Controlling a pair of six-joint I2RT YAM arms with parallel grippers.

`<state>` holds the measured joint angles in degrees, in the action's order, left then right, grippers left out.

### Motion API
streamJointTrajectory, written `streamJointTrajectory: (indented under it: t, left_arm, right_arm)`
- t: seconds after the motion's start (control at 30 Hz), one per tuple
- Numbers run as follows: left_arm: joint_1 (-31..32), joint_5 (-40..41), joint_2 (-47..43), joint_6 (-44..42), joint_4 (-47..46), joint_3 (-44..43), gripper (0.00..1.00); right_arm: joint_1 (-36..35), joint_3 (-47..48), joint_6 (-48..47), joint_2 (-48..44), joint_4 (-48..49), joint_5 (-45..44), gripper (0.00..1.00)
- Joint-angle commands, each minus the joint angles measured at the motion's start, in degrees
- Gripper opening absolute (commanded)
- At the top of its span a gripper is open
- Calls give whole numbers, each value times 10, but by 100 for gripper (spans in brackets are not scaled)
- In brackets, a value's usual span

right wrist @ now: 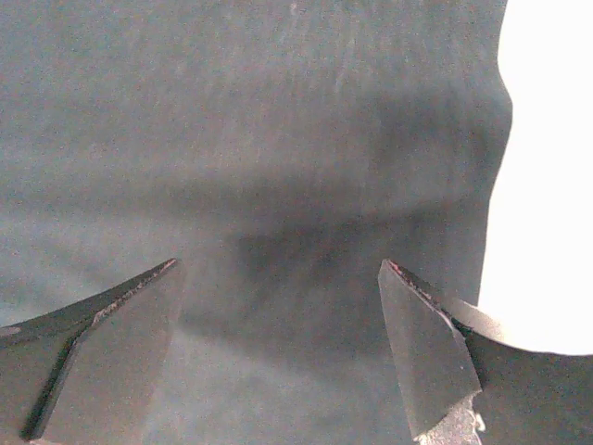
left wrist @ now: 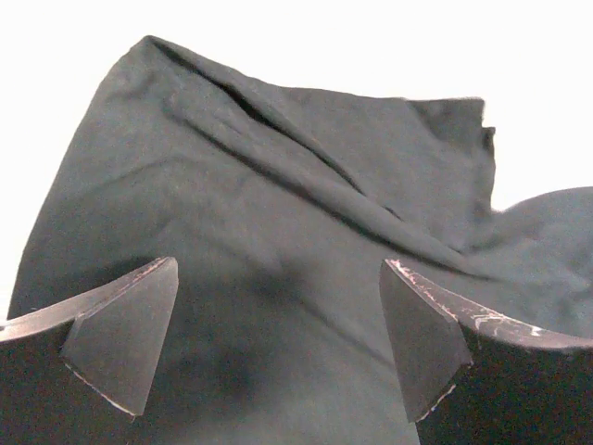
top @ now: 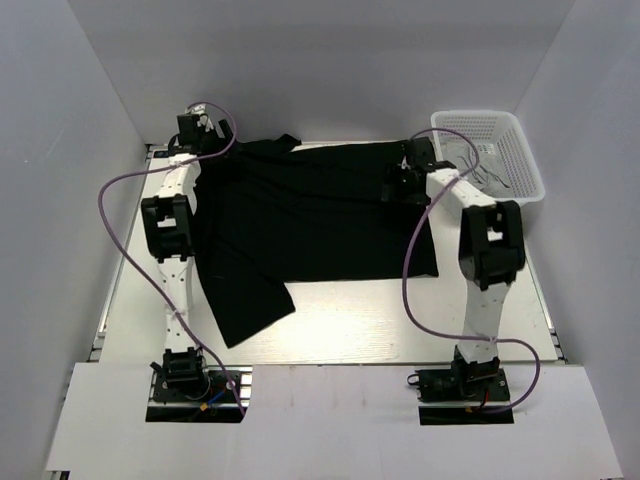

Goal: Fold and stack the t-shirts
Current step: Flatten out the tshirt

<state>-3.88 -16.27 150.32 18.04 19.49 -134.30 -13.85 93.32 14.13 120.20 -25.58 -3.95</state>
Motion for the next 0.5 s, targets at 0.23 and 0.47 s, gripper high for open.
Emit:
streamJointTrajectory:
  t: [0.23, 0.47]
  left_arm:
    - [3, 5, -406, 10, 31, 395, 100]
    - [8, 41, -574, 64, -69, 720, 100]
  right_arm:
    - [-23, -290, 39, -222, 146, 66, 90]
    - [-27, -378, 49, -229, 165, 54, 90]
